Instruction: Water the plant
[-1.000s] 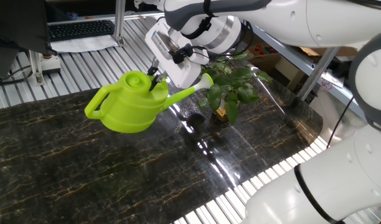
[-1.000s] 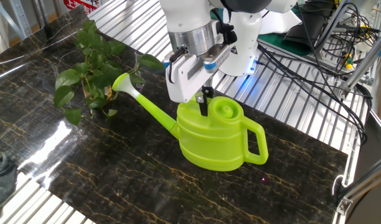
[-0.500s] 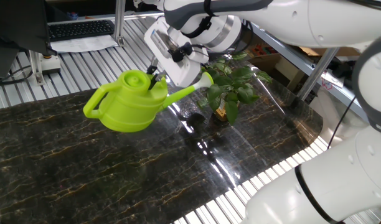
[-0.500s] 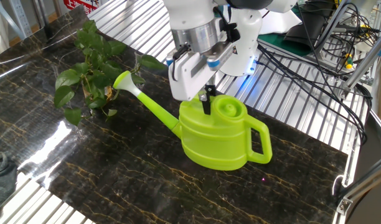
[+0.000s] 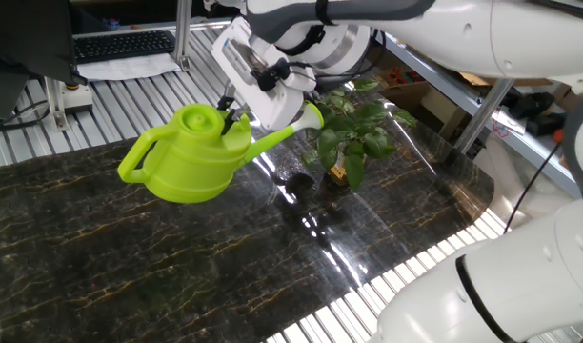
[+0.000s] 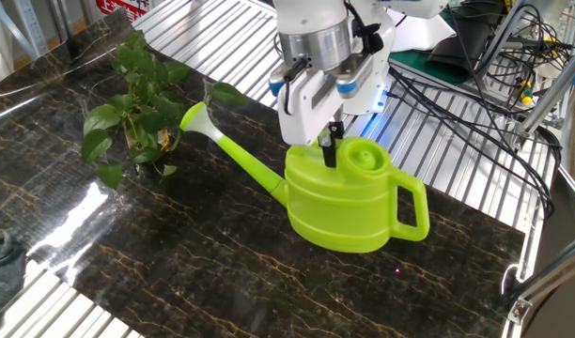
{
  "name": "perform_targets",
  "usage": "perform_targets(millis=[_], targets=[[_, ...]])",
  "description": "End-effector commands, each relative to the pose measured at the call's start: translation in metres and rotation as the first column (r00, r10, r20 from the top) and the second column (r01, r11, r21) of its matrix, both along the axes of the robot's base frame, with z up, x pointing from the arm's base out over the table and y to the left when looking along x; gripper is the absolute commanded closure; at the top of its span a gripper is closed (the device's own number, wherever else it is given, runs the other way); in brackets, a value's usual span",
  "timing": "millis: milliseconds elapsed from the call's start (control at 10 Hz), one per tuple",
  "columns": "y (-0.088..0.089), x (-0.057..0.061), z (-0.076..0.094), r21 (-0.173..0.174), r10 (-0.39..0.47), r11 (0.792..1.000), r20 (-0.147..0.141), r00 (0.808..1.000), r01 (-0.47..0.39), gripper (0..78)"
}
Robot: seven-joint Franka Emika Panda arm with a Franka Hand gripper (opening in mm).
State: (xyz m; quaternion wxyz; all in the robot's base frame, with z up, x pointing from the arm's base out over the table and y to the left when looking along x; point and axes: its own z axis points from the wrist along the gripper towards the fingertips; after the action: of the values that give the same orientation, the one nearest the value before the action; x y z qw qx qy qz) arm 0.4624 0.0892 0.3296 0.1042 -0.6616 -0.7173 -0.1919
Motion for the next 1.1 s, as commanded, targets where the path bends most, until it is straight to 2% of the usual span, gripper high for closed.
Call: perform_targets(millis=[100,200,300,600,700,900,1000,1100], targets=[[0.000,0.011,0.025,0.053,0.020,0.998,-0.047,0.999,-0.018,76.4],[-0.001,0.014,0.032,0.072,0.012,0.997,-0.052,0.999,-0.008,76.4],[-0.005,0.015,0.043,0.076,0.018,0.997,-0.059,0.998,-0.013,76.4],[-0.009,0.009,0.061,0.085,0.033,0.996,-0.056,0.998,-0.028,76.4],[-0.009,0.008,0.062,0.077,0.041,0.996,-0.050,0.998,-0.037,76.4],[-0.009,0.008,0.062,0.031,0.067,0.997,-0.038,0.997,-0.066,76.4],[-0.010,0.009,0.063,-0.005,0.074,0.997,-0.036,0.997,-0.074,76.4],[-0.011,0.011,0.064,0.001,0.075,0.997,-0.036,0.997,-0.075,76.4]])
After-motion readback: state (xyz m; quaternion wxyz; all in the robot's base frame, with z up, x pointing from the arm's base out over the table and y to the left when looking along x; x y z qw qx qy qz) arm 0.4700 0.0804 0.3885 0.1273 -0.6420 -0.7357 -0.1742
